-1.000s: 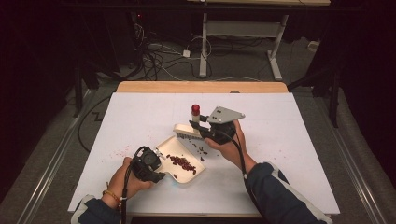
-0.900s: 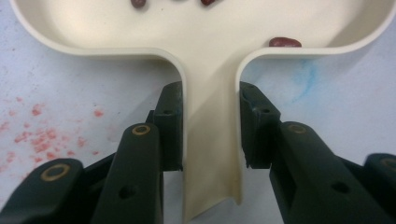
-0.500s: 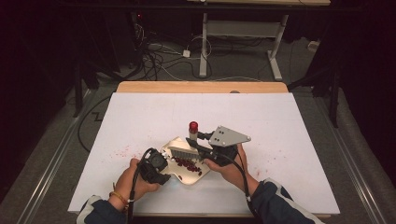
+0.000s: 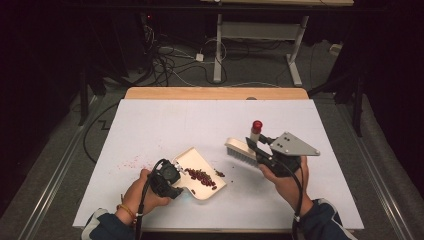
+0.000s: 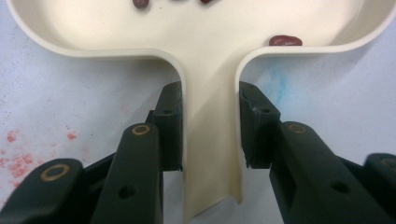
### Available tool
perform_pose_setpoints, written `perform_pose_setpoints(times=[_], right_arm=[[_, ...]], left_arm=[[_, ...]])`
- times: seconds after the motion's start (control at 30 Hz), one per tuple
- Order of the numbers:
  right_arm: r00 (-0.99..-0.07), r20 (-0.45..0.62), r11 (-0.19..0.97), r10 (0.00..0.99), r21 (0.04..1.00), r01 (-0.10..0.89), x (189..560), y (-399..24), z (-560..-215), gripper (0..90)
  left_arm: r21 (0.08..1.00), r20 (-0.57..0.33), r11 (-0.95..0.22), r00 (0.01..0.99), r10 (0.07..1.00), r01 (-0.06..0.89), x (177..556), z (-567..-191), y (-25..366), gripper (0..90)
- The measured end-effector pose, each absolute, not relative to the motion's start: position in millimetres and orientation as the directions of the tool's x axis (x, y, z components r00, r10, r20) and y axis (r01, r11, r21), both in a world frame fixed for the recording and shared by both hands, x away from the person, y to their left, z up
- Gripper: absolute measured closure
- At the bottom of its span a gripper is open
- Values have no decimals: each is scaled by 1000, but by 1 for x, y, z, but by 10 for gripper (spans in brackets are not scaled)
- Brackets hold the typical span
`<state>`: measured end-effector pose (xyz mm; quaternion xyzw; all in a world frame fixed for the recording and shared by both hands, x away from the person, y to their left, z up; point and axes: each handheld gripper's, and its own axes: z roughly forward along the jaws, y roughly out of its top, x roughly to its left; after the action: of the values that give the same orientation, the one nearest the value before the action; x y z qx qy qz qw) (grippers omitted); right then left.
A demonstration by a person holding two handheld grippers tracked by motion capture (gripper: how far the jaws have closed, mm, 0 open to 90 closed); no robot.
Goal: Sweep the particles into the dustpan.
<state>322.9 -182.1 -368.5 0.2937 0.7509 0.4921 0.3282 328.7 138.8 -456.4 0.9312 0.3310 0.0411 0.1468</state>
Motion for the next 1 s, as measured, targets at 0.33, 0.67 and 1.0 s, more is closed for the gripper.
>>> perform_pose_setpoints(times=[0.33, 0.67, 1.0], right_arm=[[-615, -204, 402, 762, 893, 201, 302, -162, -386, 702], [-701, -155, 378, 696, 910, 173, 282, -122, -386, 704], [-712, -170, 323, 681, 942, 85, 284, -139, -372, 705]], left_arm=[[287, -19, -745, 781, 624, 602, 330, -455, 130, 637], [296, -32, -734, 775, 632, 611, 332, -454, 127, 637], [296, -38, -735, 776, 629, 610, 332, -456, 131, 637]])
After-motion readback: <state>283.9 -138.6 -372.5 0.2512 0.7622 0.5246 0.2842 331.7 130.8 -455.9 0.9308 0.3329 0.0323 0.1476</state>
